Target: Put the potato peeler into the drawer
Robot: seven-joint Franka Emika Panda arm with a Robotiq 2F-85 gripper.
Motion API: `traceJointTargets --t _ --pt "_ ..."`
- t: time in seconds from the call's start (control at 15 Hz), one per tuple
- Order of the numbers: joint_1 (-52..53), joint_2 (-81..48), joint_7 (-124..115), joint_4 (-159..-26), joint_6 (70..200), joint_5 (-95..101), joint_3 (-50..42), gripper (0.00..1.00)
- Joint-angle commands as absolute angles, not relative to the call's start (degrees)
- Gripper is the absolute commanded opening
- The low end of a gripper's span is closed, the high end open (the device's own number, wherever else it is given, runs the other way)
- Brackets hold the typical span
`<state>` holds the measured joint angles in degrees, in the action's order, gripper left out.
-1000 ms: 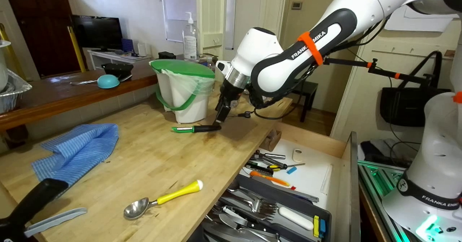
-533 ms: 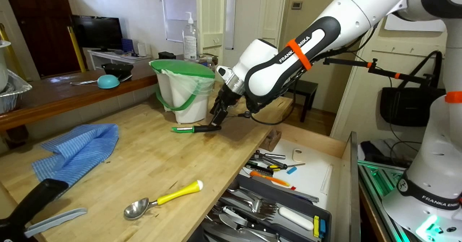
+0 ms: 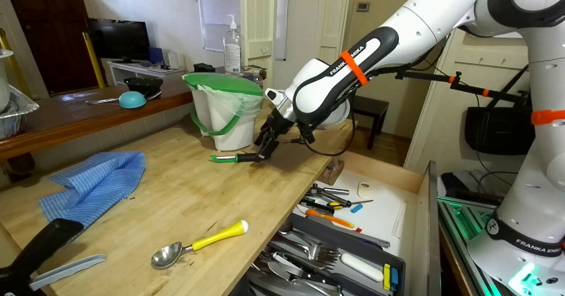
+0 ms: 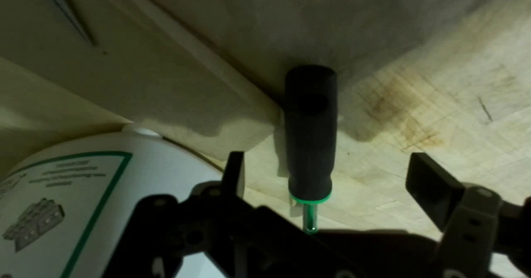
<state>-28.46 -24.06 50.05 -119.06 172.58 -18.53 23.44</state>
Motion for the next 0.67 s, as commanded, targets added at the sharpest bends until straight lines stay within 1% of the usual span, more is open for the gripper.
traceJointTargets --t 0.0,0.2,0.27,0.33,0.53,0.6 --pt "-33.9 -27.3 55.3 -117.6 174.8 -20.9 29.2 1.00" --pt "-37.3 -29.0 57.1 -117.3 175.2 -20.3 32.6 1.00" --pt "-37.8 -29.4 57.3 -117.4 175.3 -19.8 33.0 0.98" --pt "-38.3 -29.7 57.4 -117.4 175.2 -19.6 33.4 0.89" --pt "-39.5 -30.6 58.2 -117.5 175.9 -19.2 34.4 0.69" --pt "-40.0 -30.8 58.5 -117.5 176.0 -19.2 34.8 0.65"
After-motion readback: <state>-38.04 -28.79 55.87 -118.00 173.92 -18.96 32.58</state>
